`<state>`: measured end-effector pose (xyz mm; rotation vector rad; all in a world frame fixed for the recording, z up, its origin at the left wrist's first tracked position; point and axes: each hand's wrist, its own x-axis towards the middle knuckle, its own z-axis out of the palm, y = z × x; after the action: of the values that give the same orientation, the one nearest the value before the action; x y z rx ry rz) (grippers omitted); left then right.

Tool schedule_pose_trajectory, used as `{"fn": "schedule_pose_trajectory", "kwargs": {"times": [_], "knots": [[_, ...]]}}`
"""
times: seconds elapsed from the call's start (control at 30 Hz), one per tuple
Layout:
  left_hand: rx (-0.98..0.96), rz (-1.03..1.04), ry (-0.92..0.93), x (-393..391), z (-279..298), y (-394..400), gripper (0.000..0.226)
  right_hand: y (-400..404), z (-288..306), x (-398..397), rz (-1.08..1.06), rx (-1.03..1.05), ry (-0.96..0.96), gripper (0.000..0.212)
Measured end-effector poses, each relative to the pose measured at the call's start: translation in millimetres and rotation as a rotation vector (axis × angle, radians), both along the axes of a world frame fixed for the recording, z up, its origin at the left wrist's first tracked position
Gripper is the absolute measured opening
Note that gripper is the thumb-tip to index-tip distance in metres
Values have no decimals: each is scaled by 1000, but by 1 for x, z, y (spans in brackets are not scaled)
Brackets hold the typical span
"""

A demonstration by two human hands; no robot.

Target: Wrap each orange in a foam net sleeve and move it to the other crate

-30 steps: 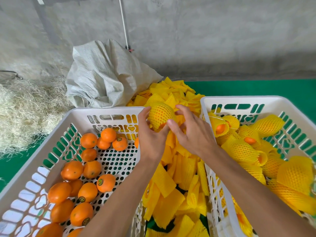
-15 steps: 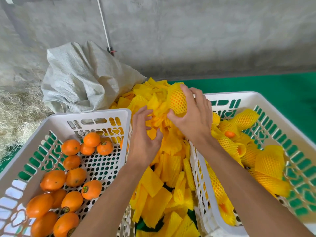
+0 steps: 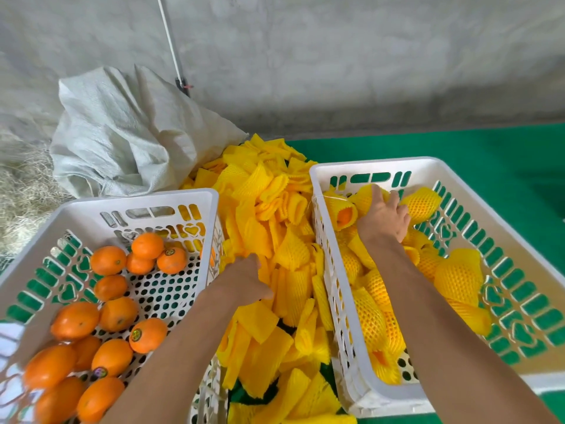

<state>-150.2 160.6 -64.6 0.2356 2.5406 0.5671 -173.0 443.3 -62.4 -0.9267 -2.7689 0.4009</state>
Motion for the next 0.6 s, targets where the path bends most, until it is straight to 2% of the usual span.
{"fn": "schedule_pose_trajectory", "kwargs": {"times": [0.13, 0.23, 0.33, 0.4, 0.47, 0.6], "knots": [[-55, -16, -46, 0, 1, -1, 79, -5, 12, -2, 30, 22, 34, 72], [-97, -47, -51, 1, 4, -1, 72, -20, 25, -4, 127, 99, 244, 60], [-153, -55, -31, 3, 2, -2, 63, -44, 37, -4, 344, 171, 454, 47], [-158, -51, 3, 3, -1, -2, 55, -68, 38, -3, 545, 147, 501, 35], [-140, -41, 49, 2, -4, -1, 49, -93, 34, -2, 700, 88, 399, 24], [-82, 5, 130, 2, -3, 4, 41, -116, 13, -1, 767, 72, -63, 20]]}}
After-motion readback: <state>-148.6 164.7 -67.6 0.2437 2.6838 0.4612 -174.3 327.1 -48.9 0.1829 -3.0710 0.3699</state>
